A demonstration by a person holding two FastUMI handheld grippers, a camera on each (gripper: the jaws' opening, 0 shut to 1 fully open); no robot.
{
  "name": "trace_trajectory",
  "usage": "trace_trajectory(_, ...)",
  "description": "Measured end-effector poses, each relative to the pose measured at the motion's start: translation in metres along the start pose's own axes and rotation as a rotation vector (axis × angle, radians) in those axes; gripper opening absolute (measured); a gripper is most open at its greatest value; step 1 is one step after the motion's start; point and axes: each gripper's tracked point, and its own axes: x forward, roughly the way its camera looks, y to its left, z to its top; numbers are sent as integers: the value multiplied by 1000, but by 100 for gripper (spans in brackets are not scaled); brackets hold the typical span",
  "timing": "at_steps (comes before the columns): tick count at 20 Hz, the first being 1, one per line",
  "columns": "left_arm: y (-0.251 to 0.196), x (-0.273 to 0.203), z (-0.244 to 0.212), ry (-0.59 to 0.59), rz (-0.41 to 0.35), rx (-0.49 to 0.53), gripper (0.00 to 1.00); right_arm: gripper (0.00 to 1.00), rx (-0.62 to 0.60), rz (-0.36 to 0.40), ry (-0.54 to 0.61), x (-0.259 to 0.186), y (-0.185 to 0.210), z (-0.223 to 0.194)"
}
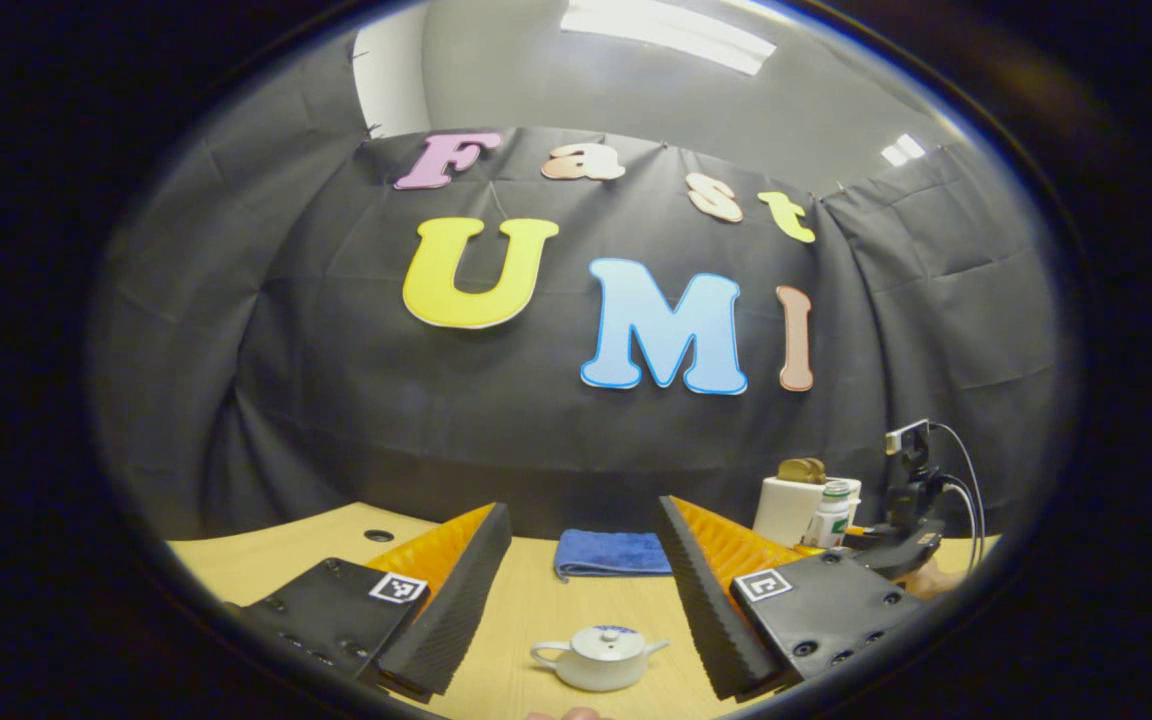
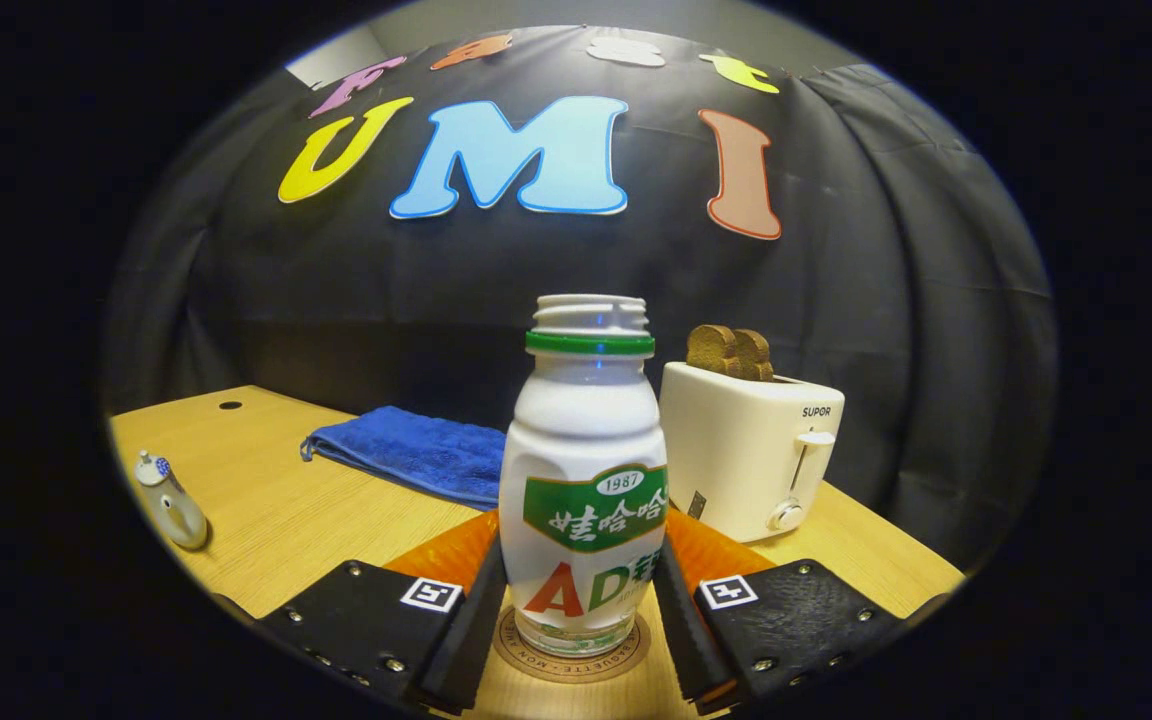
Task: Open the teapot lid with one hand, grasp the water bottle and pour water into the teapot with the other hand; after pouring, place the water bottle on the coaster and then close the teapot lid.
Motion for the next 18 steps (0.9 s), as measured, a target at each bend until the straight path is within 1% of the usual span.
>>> trace_trajectory(3, -6, 0, 0, 2, -10, -31, 99, 74, -10, 3, 2, -2, 1, 1)
trace_trajectory(5, -7, 0, 1, -4, -12, -32, 99, 76, -6, 1, -10, -3, 0, 6)
trace_trajectory(6, -6, 1, 3, -8, -14, -28, 99, 86, -3, -4, -19, -4, -1, 10)
trace_trajectory(7, -7, 2, 2, -11, -18, -24, 99, 87, -4, -15, -25, -5, -4, 12)
trace_trajectory(13, -9, 0, 1, -7, -36, -8, 99, 88, -3, -30, -47, -13, -10, 21)
trace_trajectory(18, -7, -2, -1, 4, -43, 28, 99, 88, 22, -24, -45, -28, -13, 27)
